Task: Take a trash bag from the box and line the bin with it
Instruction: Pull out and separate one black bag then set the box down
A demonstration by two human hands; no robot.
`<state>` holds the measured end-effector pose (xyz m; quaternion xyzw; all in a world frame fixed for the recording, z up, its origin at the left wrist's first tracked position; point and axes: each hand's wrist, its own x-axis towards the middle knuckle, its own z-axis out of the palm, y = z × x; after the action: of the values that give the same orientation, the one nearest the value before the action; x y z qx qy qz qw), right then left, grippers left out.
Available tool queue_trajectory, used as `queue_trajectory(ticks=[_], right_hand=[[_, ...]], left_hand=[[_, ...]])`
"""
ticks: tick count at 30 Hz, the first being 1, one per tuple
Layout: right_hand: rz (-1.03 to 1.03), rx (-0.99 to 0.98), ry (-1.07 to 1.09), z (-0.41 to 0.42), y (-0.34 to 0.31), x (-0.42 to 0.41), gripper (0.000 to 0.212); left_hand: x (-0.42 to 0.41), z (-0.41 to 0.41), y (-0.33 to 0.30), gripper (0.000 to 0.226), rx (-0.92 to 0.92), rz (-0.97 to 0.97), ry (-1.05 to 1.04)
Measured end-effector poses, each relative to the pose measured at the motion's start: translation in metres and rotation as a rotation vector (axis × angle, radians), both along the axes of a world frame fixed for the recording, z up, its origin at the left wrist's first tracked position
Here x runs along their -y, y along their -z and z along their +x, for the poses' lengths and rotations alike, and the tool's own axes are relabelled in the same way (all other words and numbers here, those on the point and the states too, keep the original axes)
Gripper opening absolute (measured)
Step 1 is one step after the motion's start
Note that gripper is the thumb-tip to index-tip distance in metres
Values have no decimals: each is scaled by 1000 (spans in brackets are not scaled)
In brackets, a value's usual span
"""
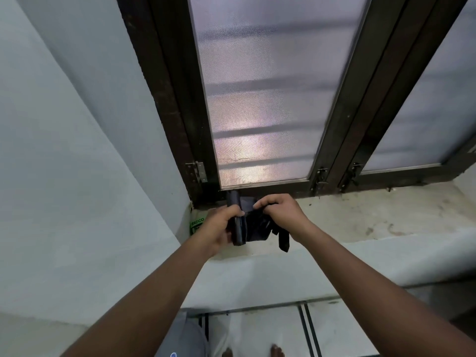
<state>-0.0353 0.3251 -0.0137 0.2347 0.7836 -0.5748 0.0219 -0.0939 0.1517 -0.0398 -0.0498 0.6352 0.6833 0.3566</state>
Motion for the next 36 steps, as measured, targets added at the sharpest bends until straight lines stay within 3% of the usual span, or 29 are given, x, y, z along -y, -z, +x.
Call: queue_trajectory(ticks=[3, 7, 11, 17, 20, 22, 24, 26, 29, 30, 33, 36], right_hand=[[-42, -24, 51, 4, -2, 3, 10], [-40, -98, 53, 10, -1, 5, 32], [-36, -106, 14, 8, 0, 4, 16], [-31, -36, -49, 10, -4, 3, 32], [4, -38, 17, 10, -3, 3, 17], [-7, -54, 18, 11, -1, 4, 7], [-8, -77, 29, 12, 4, 4, 24], [6, -101, 30, 13, 6, 4, 25], [-67, -111, -13, 14, 4, 3, 11], [-83, -109, -33, 14, 3, 2, 17], [-130, -84, -72, 16, 0, 1, 26], [-120, -89, -41, 20, -3, 2, 16]], left_hand=[[0, 1, -2, 67, 13, -13, -11], [0, 4, -3, 57, 67, 37, -40], [0, 6, -6, 57, 58, 15, -49], [-2, 8, -6, 66, 35, 6, -25], [-1, 9, -7, 64, 66, 14, -49], [-1, 11, -8, 59, 80, 30, -47], [-1, 13, -8, 55, 105, 66, -67], [-3, 15, -10, 50, 117, 92, -66], [-4, 19, -14, 24, 66, 39, -15], [-4, 19, -14, 23, 33, 0, -2], [-4, 23, -12, 34, -15, -38, 4], [-4, 24, -9, 38, -32, -17, -20]])
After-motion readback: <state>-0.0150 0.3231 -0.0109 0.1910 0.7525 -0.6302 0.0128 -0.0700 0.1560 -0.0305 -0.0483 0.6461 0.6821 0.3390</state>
